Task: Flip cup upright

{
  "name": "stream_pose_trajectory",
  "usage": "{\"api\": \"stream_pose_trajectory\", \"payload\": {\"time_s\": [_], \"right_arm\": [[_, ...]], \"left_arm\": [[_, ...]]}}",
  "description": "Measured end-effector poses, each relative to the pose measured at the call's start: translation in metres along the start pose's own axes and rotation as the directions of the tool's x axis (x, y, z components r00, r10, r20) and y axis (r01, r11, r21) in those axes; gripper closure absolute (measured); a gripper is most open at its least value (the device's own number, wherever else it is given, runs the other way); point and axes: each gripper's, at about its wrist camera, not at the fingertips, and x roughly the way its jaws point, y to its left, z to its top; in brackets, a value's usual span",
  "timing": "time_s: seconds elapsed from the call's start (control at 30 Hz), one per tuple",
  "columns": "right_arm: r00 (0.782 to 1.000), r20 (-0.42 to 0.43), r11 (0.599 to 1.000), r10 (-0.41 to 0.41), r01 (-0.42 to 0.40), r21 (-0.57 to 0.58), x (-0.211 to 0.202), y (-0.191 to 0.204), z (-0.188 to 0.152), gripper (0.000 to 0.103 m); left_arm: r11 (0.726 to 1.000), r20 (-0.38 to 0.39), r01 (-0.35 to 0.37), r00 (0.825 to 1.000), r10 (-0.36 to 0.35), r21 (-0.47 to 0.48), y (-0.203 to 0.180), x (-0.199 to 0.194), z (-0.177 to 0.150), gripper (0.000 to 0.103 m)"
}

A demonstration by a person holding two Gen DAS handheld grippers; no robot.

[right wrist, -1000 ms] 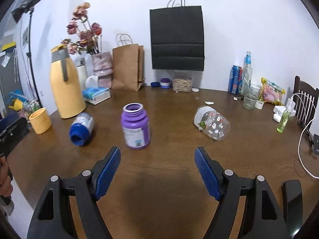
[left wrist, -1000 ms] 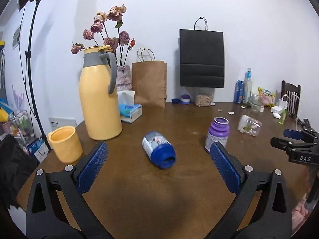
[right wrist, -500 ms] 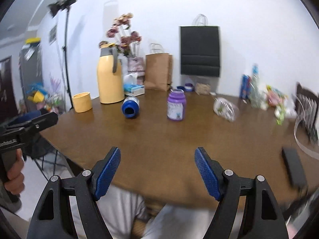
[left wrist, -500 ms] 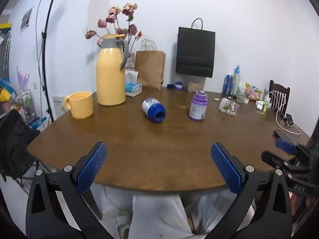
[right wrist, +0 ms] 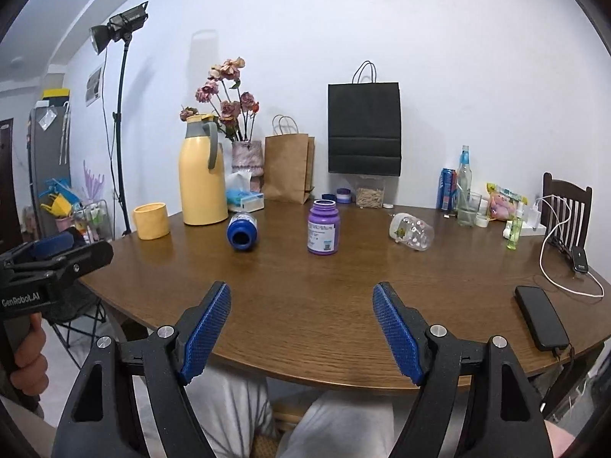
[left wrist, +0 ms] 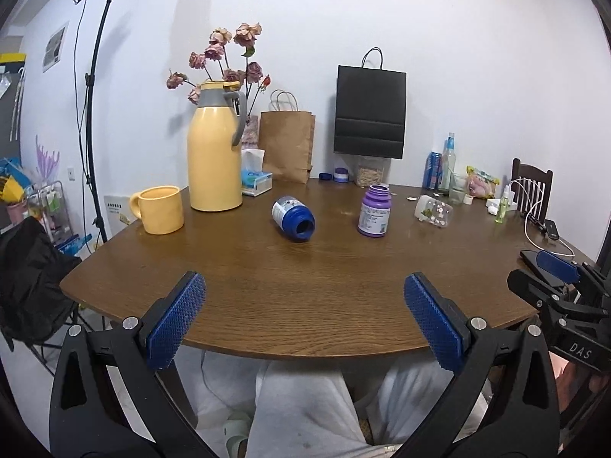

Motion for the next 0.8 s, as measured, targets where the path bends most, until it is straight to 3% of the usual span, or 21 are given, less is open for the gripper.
{"api": "stream_pose_trajectory", "payload": {"time_s": [0.8], "right_arm": [[1.000, -0.021, 1.000, 0.004, -0.004, 0.009, 0.0033, -0.0016, -0.0027, 0.022]], "left_arm": [[1.000, 0.006, 0.007, 1.000, -0.007, 0.024, -0.0049, -0.0032, -0.0003, 0.000]]}}
